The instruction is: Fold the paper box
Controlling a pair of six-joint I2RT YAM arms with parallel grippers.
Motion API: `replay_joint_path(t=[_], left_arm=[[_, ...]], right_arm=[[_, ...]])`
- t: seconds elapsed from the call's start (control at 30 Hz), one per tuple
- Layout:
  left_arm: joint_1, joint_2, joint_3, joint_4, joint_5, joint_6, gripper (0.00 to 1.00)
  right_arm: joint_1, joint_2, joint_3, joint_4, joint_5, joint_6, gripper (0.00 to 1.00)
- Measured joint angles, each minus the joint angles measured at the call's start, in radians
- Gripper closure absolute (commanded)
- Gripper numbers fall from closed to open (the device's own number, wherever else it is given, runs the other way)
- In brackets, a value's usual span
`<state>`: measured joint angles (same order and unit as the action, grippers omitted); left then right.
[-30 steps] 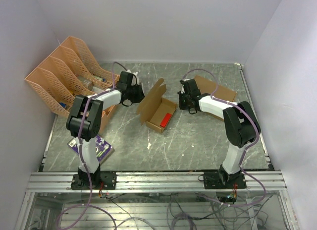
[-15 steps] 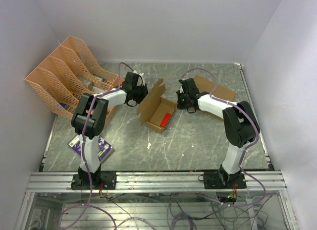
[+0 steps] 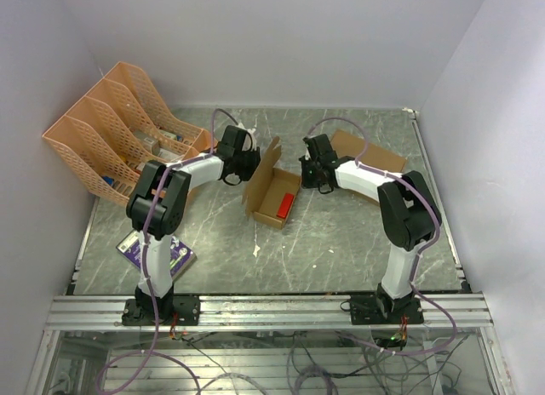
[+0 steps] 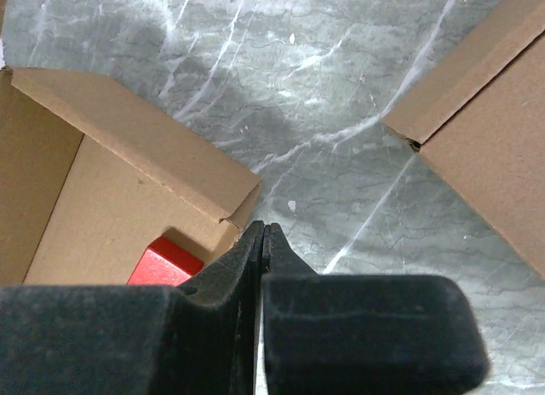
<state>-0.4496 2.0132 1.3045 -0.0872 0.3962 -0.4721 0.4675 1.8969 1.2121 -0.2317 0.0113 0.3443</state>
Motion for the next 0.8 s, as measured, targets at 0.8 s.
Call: replay_joint_path(t=[0.8], left_arm=[[-0.018,0.076,0.112,-0.073,0.001,0.043,0.93]], right_arm=[[0.011,0.051,0.045,-0.012,0.025,-0.105,1.0]])
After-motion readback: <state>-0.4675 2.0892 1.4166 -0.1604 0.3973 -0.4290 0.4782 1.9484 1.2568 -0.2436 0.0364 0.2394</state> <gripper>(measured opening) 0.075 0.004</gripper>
